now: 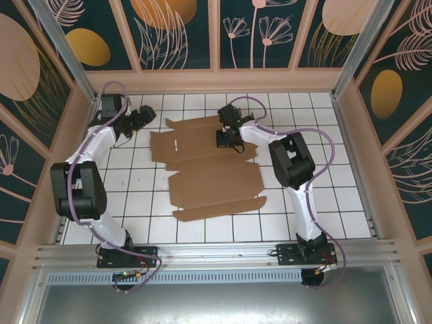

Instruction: Fold the paper box

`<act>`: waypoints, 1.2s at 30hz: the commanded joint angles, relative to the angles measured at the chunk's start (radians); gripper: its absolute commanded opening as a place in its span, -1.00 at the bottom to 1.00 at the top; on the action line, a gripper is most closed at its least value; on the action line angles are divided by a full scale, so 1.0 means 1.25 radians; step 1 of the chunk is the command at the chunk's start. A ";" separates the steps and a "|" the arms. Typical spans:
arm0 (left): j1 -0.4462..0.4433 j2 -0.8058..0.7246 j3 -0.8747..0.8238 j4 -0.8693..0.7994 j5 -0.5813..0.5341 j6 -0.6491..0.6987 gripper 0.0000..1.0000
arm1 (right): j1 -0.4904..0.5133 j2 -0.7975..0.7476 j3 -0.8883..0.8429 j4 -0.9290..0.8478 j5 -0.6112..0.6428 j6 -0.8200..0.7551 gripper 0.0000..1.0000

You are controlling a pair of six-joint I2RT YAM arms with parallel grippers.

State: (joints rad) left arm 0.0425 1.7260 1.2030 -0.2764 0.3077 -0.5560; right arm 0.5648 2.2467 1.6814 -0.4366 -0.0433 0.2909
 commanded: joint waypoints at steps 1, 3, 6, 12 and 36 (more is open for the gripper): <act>0.005 0.038 -0.057 0.062 0.023 0.028 0.77 | 0.003 0.054 -0.054 -0.045 0.010 -0.007 -1.00; 0.006 0.071 -0.052 0.083 0.082 0.031 0.74 | 0.003 0.054 -0.059 -0.041 0.006 -0.007 -1.00; 0.009 0.104 -0.041 0.094 0.110 0.041 0.72 | 0.003 0.057 -0.060 -0.041 0.003 -0.008 -1.00; 0.015 0.143 -0.062 0.151 0.236 0.037 0.61 | 0.003 0.054 -0.068 -0.034 -0.006 -0.008 -1.00; 0.031 0.269 -0.091 0.301 0.508 -0.030 0.11 | -0.002 0.054 -0.071 -0.022 -0.020 -0.002 -1.00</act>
State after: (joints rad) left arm 0.1001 2.0289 1.0950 0.1036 0.8902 -0.5808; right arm 0.5629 2.2372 1.6482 -0.3725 -0.0551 0.2909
